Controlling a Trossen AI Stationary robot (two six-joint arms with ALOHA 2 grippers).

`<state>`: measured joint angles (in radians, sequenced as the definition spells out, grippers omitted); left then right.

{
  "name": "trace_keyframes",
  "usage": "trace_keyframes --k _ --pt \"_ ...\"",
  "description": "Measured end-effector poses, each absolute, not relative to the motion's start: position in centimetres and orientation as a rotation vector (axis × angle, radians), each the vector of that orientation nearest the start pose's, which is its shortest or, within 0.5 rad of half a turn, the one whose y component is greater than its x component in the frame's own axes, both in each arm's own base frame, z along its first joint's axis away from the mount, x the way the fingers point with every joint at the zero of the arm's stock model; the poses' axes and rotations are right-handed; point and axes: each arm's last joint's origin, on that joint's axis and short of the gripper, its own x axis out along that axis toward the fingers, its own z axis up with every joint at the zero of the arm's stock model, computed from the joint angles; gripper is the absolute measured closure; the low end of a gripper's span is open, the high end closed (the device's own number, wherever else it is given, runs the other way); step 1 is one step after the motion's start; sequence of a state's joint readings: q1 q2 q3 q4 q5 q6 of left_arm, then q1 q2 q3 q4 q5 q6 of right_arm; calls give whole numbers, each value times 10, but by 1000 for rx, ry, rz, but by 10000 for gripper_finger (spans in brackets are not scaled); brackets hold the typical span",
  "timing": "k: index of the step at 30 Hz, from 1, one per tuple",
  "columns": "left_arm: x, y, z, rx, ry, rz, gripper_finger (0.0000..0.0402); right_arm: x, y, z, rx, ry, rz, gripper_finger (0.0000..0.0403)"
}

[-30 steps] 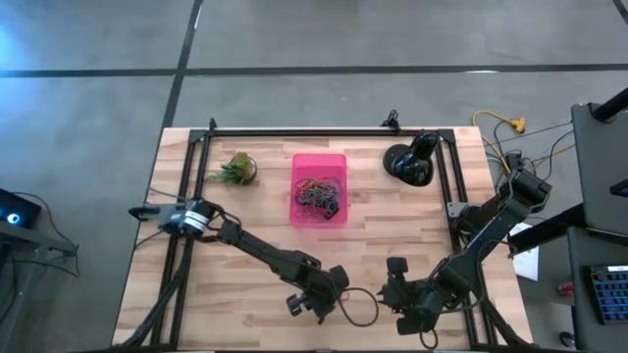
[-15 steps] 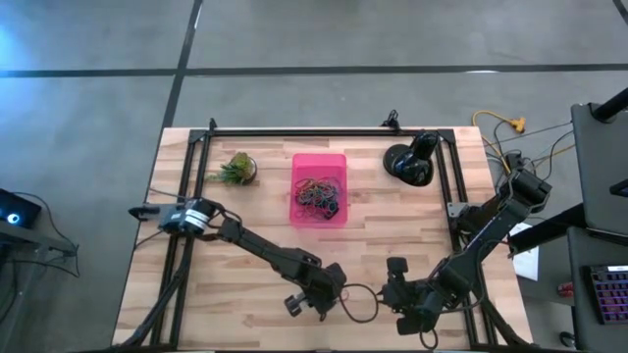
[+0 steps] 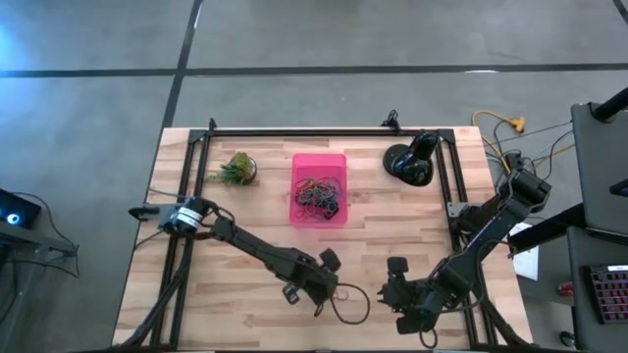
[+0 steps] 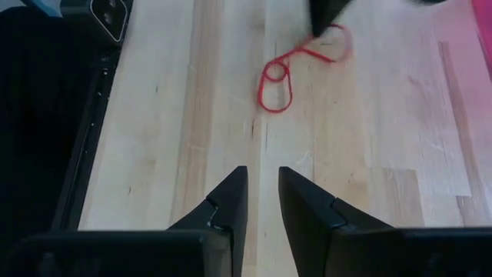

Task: Pick and place rubber bands into bin
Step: Put the red rubber bands into the pink bin

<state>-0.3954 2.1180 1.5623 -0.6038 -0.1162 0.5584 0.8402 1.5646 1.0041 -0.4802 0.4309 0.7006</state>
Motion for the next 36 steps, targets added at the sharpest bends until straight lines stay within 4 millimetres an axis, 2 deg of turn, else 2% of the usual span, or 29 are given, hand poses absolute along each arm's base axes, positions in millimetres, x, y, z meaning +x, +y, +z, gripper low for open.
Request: trace_keyframes --k 4,11,20,28,36 --pt "395 -163 186 868 994 -422 401 212 219 205 26 906 57 334" --pt "385 -157 226 892 900 -319 401 210 220 203 15 889 49 326" --pt "368 -139 282 953 793 -116 401 205 221 197 -3 878 51 335" --pt "361 -95 321 906 746 10 401 204 220 194 -3 878 53 328" --pt "361 -35 338 853 763 145 401 204 221 194 1 873 55 336"
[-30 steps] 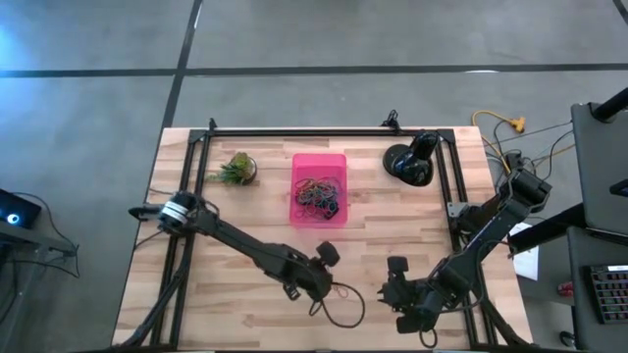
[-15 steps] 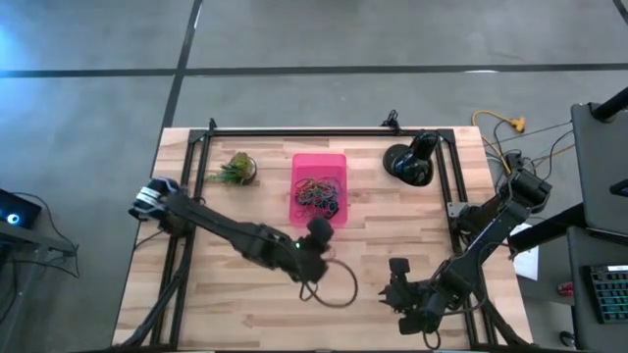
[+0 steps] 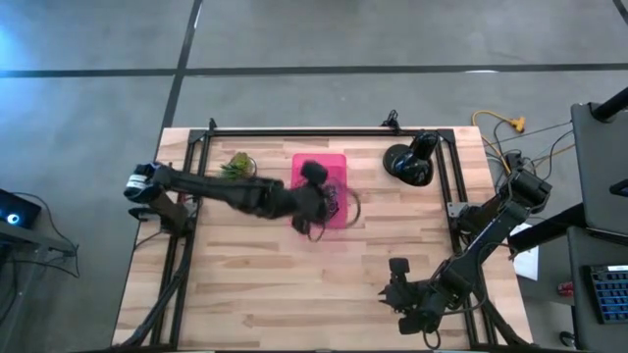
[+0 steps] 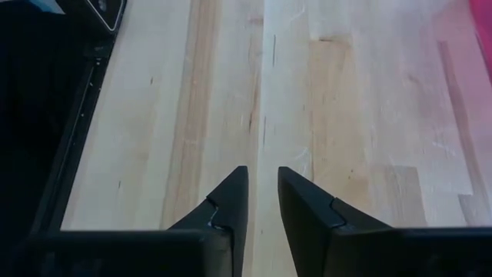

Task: Pick and place rubber bands into bin
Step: Put the red rubber bands into the pink bin

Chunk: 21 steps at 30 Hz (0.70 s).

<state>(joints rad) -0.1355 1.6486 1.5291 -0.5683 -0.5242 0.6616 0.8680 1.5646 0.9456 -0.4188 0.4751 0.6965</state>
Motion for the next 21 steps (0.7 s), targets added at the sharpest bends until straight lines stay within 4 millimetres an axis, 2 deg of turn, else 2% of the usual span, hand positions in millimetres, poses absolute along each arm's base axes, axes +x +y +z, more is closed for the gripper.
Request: trace_keyframes --k 7,12,17,21 --pt "365 20 335 736 789 132 401 204 221 193 4 870 57 333" --pt "364 54 326 625 838 131 401 204 220 192 2 872 56 328" --pt "362 76 318 461 874 189 401 203 220 191 0 874 55 332" --pt "357 85 313 373 917 182 394 203 219 190 -1 875 54 335"
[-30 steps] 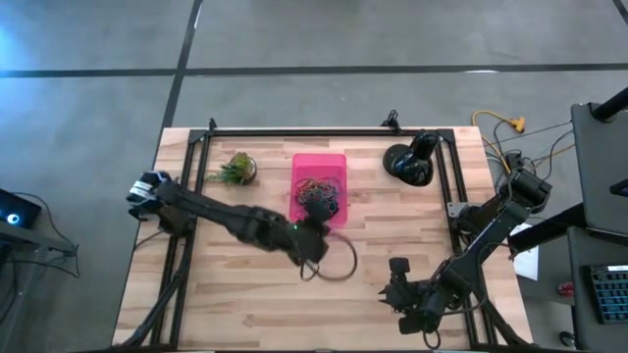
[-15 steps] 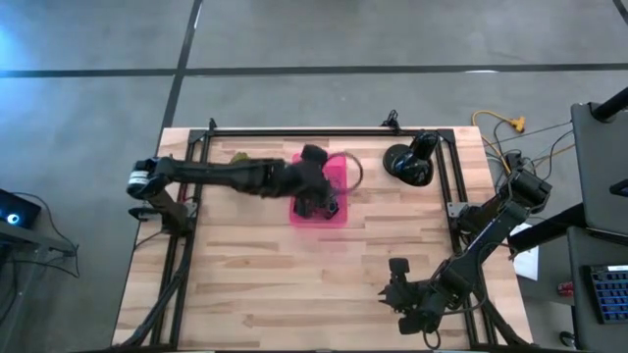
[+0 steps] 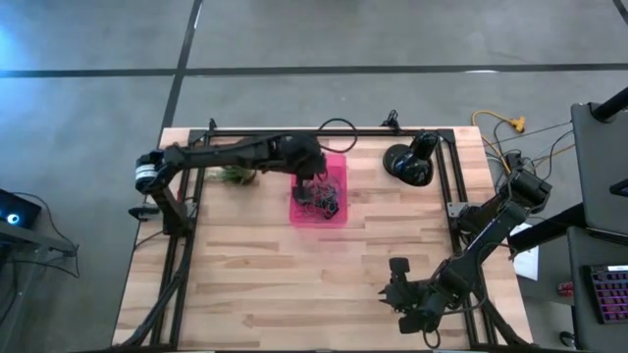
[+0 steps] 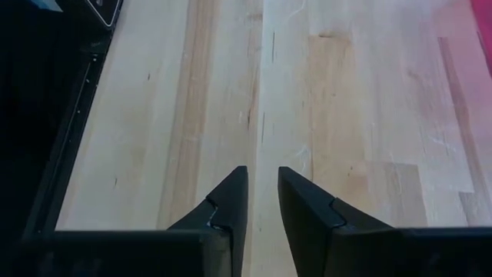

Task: Pick and place rubber bands into bin
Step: Put the red rubber bands into the pink bin, then put the blue rubber bands into the pink bin

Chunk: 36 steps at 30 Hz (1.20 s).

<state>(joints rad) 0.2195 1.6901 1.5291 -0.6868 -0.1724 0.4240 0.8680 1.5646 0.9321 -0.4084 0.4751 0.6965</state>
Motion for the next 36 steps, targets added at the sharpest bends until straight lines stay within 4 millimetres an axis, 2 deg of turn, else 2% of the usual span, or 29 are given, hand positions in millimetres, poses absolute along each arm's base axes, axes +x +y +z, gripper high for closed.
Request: trace_keyframes --k 9,13,19,26,31,36 --pt "354 86 299 323 956 151 287 203 220 190 5 873 54 325" --pt "348 79 292 278 1031 138 257 200 221 189 39 899 60 329" --pt "344 45 278 250 1116 45 248 193 226 186 207 1032 100 335" --pt "342 -1 255 303 1142 -68 248 174 222 179 368 1219 -84 337" --pt "342 -22 244 340 1108 -118 248 169 223 178 362 1233 -94 337" --pt "341 -36 236 339 1089 -136 248 169 223 178 364 1235 -93 340"
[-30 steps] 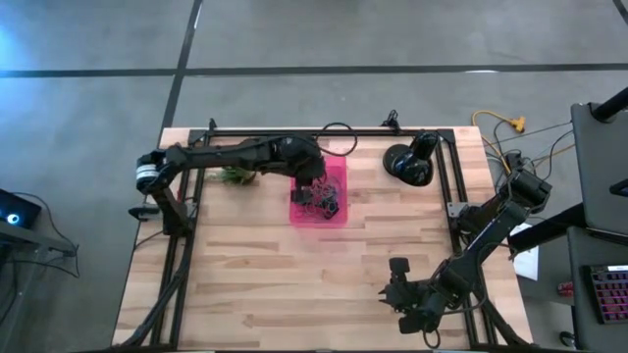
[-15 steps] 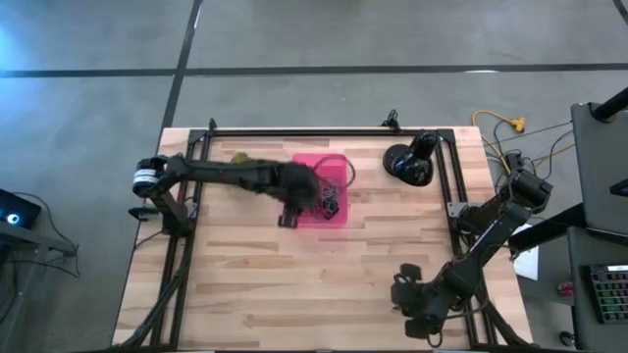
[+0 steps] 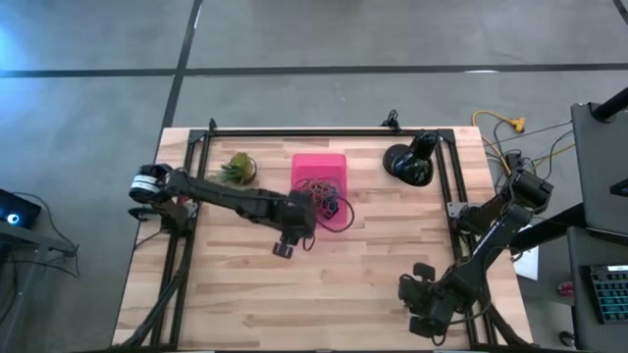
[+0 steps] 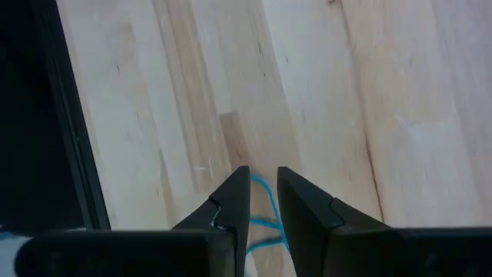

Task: Pick and place rubber bands into bin
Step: Put the blue rubber bands into the pink bin

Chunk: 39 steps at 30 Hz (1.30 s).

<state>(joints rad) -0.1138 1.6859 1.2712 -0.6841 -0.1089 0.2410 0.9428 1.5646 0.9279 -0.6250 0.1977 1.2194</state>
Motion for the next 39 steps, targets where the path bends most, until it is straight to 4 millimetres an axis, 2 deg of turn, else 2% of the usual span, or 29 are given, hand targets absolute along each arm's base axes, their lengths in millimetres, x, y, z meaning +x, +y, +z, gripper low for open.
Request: trace_keyframes --k 6,18,24,34,39 --pt "335 -44 223 346 1111 -156 248 168 224 179 374 1260 -75 337" --pt "332 -43 216 312 1132 -135 248 165 227 177 382 1286 -67 339" --pt "329 -43 210 309 1148 -133 248 158 236 165 362 1401 -32 335" --pt "333 -43 211 308 1108 -132 248 159 240 141 262 1449 -64 342" --pt "332 -43 211 309 1109 -132 248 159 240 140 286 1477 -74 340"
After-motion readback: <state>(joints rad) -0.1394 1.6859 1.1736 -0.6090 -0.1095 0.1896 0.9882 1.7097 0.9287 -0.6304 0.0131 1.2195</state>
